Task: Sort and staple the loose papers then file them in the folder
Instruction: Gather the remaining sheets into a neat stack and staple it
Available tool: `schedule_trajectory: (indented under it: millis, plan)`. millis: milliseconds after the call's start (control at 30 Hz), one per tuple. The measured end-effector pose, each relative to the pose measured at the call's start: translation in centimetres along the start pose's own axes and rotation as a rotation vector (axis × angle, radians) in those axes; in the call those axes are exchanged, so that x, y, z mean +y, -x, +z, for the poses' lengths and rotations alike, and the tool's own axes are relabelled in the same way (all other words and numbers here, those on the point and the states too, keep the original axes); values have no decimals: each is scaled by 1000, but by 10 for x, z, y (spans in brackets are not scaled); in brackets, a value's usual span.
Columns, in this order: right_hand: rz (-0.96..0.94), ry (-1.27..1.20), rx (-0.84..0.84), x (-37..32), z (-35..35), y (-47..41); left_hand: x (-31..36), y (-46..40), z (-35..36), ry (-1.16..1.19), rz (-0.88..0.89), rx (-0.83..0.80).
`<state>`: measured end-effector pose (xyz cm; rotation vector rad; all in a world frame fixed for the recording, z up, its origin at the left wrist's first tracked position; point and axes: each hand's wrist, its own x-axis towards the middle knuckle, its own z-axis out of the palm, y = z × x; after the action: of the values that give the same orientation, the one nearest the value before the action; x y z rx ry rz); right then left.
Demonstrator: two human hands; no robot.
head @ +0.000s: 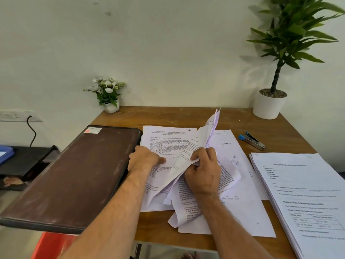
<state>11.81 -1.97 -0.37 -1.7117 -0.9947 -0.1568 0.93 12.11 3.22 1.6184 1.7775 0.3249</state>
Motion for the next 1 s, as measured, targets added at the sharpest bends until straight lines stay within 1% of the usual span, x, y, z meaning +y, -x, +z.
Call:
schedule_trajectory:
  millis: [33, 133, 233, 300, 367, 467, 567, 700, 800, 867, 1000]
  plan:
    - [-17, 10, -17, 0, 1, 0, -3, -2, 0, 53, 28, 8]
    - [-10, 61, -104, 0, 4, -3, -3, 4, -4, 164, 131, 101]
    - [-17, 129, -166, 1, 4, -5, 7, 17, -5, 125, 270, 212]
    - [-41, 134, -164, 1, 3, -3, 13, 23, -9, 93, 339, 261]
    - [-36, 134, -178, 3, 2, -1, 18, 27, -14, 121, 376, 250]
    - [14, 164, -250, 3, -1, 0, 20, 32, -23, 218, 423, 232]
    - [33, 200, -298, -4, -5, -7, 20, 41, -38, 234, 462, 254]
    - [26, 213, -295, -28, -10, -23, 23, 50, -64, 269, 474, 290]
    - [-3, 158, -245, -48, -11, -36, 22, 57, -75, 341, 497, 324]
    - [-63, 170, -195, -61, -16, -47, 24, 63, -81, 393, 545, 350]
    - [-267, 185, -77, -88, -30, -67, 34, 86, -102, 414, 648, 411]
